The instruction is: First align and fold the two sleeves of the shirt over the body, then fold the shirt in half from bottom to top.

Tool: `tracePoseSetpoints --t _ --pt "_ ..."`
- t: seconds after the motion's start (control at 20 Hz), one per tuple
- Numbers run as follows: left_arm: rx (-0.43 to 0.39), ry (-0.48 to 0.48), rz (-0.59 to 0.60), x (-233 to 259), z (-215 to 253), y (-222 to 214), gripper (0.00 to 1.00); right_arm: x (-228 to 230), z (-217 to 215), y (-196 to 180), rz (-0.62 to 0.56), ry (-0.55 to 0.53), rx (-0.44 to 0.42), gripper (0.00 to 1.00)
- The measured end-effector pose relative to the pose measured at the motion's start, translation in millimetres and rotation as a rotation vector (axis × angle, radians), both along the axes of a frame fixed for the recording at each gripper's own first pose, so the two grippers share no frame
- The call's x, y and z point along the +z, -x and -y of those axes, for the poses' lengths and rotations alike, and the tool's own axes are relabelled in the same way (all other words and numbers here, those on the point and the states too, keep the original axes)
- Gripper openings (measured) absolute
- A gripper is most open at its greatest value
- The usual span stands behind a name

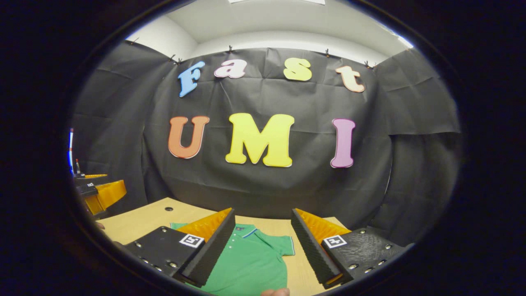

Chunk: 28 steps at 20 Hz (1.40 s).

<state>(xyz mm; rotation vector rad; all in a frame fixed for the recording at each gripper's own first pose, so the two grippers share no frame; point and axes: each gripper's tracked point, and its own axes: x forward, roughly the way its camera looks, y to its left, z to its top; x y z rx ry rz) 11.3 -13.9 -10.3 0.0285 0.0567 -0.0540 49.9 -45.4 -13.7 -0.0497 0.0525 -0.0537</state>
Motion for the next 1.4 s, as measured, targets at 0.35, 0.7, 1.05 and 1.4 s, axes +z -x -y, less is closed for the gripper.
tracePoseSetpoints --t 0.35,0.7,1.05,1.4 --pt "-0.009 -0.001 -0.049 -10 4 -3 1.00 -15 32 -79 -0.063 0.004 -0.012 0.90" --pt "-0.018 -0.007 -0.097 -20 5 -5 0.97 -86 64 -180 -0.343 -0.015 -0.046 0.90" --pt "-0.025 -0.072 -0.093 -19 -2 -9 0.96 -218 103 -272 -0.593 -0.030 -0.068 0.90" --pt "-0.010 -0.104 -0.131 -22 -10 -1 0.96 -310 134 -318 -0.667 -0.059 -0.166 0.90"
